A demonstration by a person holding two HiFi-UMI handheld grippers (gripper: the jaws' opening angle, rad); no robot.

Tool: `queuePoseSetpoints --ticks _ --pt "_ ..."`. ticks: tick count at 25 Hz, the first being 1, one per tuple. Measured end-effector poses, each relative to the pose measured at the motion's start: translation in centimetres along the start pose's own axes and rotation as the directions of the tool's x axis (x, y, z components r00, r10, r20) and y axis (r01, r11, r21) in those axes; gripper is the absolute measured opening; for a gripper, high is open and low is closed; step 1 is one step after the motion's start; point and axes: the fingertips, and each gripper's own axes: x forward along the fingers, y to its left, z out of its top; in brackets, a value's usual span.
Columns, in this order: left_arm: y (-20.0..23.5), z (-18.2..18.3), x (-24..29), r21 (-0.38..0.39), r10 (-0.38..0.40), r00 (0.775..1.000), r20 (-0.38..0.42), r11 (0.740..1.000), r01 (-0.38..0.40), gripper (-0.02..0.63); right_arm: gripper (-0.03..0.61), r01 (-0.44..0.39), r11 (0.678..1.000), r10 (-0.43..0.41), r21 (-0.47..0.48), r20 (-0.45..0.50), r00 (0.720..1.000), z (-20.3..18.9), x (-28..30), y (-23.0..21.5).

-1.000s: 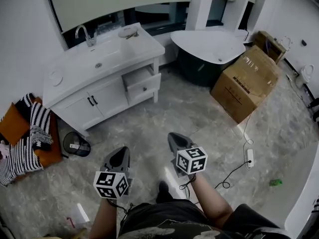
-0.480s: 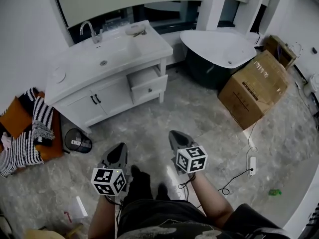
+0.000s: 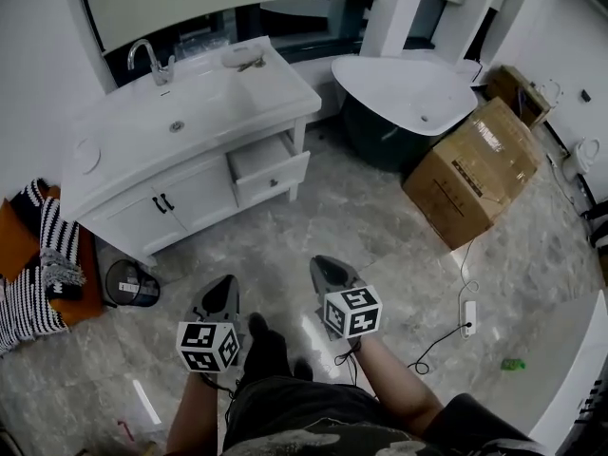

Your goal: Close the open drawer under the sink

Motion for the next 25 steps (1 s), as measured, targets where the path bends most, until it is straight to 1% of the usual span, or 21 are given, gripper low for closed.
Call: queuePoseSetpoints --ticks 2,4,8,13,19,21,23,25 --pt "1.4 -0.1 1.9 -0.004 -0.016 1.0 -0.027 1.0 0.016 0.018 0.028 0.041 0.999 -0.041 0.01 0.05 0.998 1.3 1.5 -1.0" --pt "2.9 0.0 3.6 -0.007 -0.028 0.999 -0.045 1.0 0.028 0.018 0.028 0.074 0.997 -0.074 0.006 0.071 0.995 2.3 3.3 -1.8" --pt "5.9 0.7 6.5 -0.013 -0.044 0.997 -0.058 0.999 0.043 0.018 0.028 0.098 0.995 -0.098 -0.012 0.037 0.995 3.4 7.4 -2.7" --pt "10.1 1.1 9.5 -0.031 -0.046 0.996 -0.076 0.999 0.044 0.018 0.028 0.125 0.992 -0.125 -0.028 -0.011 0.992 3.9 12.6 -3.1" --pt "13.7 1.4 12.0 -0.016 -0.036 0.997 -0.068 0.999 0.035 0.018 0.032 0.159 0.987 -0.159 -0.024 -0.042 0.986 3.6 16.9 -3.5" --pt "14.4 1.3 12.7 -0.027 -0.03 0.997 -0.075 0.999 0.028 0.018 0.047 0.153 0.988 -0.154 -0.018 -0.066 0.986 3.1 18.1 -3.8" --pt "14.7 0.8 13.6 -0.042 -0.025 0.996 -0.087 0.999 0.022 0.018 0.107 0.138 0.99 -0.138 -0.015 -0.094 0.986 2.4 19.2 -4.2" --pt "14.8 0.2 14.5 -0.049 -0.021 0.995 -0.1 0.999 0.016 0.018 0.131 0.128 0.992 -0.13 -0.02 -0.116 0.985 1.6 20.4 -4.9"
